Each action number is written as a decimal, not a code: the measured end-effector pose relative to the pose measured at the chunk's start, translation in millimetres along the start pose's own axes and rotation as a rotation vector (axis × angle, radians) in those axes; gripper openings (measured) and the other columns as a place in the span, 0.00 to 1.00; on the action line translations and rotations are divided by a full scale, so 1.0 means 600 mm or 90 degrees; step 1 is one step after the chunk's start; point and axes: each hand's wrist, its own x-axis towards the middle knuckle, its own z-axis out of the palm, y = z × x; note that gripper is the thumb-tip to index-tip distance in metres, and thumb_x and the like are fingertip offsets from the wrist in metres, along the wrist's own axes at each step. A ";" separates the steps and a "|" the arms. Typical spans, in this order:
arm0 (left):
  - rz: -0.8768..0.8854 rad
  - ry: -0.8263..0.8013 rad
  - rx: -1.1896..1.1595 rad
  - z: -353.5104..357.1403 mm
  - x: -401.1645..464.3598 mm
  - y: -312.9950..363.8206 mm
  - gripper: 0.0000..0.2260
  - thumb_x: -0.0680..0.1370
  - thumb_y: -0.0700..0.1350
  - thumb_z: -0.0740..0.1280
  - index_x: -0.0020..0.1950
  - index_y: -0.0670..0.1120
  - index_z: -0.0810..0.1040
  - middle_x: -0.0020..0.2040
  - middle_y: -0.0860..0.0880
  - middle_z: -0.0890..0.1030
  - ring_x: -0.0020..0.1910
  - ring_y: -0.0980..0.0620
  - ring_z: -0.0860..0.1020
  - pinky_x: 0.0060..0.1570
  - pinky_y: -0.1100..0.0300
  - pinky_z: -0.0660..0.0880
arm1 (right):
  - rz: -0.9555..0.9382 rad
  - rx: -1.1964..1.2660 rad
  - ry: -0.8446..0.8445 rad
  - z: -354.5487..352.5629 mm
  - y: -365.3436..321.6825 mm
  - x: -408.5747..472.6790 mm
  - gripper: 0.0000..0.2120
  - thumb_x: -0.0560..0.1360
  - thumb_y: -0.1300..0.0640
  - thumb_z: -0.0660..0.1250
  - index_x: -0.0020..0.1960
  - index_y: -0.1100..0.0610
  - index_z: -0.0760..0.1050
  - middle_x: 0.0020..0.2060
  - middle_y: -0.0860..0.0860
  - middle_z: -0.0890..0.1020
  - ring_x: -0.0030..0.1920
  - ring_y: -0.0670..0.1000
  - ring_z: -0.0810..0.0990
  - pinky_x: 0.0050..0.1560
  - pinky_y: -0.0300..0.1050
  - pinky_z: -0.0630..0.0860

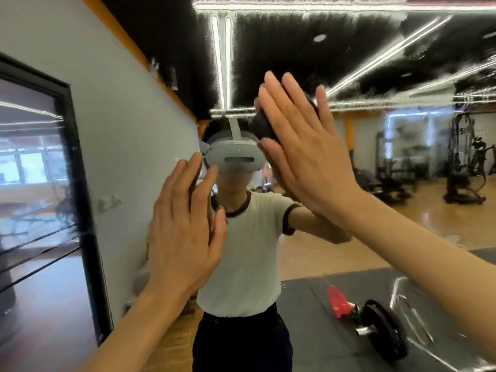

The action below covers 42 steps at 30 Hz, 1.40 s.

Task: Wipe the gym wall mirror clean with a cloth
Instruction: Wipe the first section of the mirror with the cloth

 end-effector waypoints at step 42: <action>0.026 -0.022 0.007 -0.025 -0.005 -0.060 0.25 0.82 0.47 0.53 0.79 0.40 0.60 0.79 0.40 0.60 0.79 0.43 0.57 0.79 0.51 0.51 | 0.446 0.041 0.165 0.021 -0.017 0.014 0.28 0.84 0.54 0.54 0.80 0.63 0.54 0.80 0.59 0.56 0.80 0.56 0.53 0.80 0.52 0.46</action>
